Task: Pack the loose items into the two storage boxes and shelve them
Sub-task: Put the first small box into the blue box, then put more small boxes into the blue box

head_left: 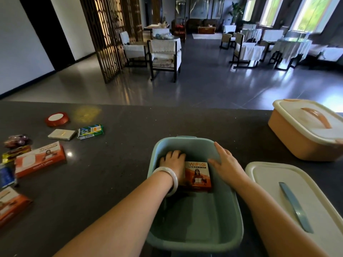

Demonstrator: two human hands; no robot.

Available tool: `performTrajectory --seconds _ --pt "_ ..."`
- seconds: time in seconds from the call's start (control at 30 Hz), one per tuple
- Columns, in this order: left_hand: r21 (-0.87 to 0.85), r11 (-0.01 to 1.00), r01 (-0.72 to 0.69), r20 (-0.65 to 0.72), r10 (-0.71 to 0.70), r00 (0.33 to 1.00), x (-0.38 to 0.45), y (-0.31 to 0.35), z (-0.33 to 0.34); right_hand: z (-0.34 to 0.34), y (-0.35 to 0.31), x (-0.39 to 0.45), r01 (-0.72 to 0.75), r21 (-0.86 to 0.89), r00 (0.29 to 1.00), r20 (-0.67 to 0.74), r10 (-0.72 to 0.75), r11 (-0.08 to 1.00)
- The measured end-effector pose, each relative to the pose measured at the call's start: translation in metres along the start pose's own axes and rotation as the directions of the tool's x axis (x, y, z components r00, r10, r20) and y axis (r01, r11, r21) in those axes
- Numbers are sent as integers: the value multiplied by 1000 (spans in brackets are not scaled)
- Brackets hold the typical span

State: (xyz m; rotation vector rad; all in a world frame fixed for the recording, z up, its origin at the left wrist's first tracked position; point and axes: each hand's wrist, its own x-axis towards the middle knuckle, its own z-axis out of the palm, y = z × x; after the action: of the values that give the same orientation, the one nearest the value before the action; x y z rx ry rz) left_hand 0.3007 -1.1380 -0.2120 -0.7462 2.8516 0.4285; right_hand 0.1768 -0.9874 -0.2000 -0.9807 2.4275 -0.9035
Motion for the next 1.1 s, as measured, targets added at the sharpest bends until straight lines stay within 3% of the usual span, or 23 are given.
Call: performTrajectory --seconds 0.1,0.2,0.37,0.53,0.87,1.1 --pt "-2 997 -78 -84 78 993 -5 -1 -23 -8 -14 1 20 -162 1000 -13 -22 987" --pt "-5 998 -69 -195 67 979 -16 -10 -51 -10 -41 3 97 -269 992 -47 -113 958" --pt "-10 995 96 -267 -95 959 -52 -53 -83 14 -99 16 311 -339 950 101 -294 888" --pt "84 936 341 -244 -312 918 -101 -106 -88 67 -154 25 517 -359 854 281 -438 777" --pt "7 752 659 -171 -649 742 -204 -214 -56 182 -248 10 723 -253 644 582 -496 643" --pt "-79 618 783 -138 -784 605 -262 -287 -28 245 -295 0 730 -207 597 657 -460 651"
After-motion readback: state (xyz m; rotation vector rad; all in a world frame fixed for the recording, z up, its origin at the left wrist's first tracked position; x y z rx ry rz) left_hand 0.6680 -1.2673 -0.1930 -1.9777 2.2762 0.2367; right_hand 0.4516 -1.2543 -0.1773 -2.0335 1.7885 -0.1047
